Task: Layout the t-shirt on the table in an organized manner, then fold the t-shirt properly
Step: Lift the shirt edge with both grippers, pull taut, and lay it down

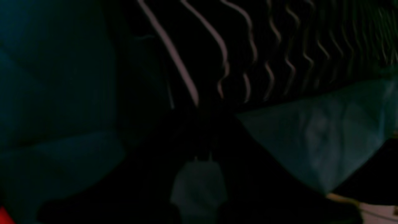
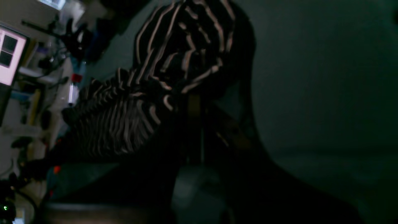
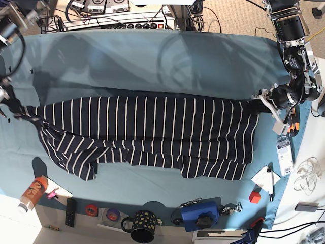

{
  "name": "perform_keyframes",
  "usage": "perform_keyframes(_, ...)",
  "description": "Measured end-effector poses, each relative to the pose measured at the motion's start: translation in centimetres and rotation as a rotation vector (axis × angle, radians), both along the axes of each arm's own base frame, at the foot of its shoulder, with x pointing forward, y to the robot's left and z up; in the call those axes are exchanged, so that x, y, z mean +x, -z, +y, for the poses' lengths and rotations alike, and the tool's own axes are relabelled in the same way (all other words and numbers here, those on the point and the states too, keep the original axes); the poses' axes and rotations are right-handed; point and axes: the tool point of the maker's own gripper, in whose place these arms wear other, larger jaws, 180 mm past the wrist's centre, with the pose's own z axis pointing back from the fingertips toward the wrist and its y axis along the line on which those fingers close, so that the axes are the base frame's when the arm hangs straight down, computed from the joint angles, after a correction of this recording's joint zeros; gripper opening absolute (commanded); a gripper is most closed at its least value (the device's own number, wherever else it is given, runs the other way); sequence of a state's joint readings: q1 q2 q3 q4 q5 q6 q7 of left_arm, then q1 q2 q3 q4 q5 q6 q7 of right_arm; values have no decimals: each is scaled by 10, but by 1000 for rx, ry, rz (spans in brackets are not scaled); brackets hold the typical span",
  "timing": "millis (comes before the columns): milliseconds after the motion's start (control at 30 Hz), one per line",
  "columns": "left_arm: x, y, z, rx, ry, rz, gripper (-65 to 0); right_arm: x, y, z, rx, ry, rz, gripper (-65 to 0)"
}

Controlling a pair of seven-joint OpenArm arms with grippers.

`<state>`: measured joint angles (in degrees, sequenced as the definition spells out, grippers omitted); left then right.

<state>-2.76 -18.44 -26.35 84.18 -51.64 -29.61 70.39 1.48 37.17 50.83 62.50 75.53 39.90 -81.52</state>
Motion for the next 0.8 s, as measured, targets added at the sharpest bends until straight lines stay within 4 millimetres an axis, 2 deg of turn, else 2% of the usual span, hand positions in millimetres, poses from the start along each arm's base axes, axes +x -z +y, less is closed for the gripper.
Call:
perform_keyframes(100,-3,-5,2,-8,-7,-12,-650,-6,-13,-11,-21,7,-12,-650)
perform_keyframes(200,-18,-9,3,-11,4,-37,-650,-7,-24,-16,-26,4,-38,-650)
perform_keyframes(400,-58,-9,-4,38,76,-33,-650,-34,3,-15,-26,1,72,-650)
perform_keyframes(500,-73,-6,-6,45,87,-13,-650,-39,5,-17,-33,1,90,-650)
perform_keyframes(633,-95,0,-8,56,102,22,-650,-38,-9,-28,-74,4,88,-650)
perform_keyframes(800,-114,1,-6,72,106,43,-650,-47,-24,-52,-191,4,164,-650)
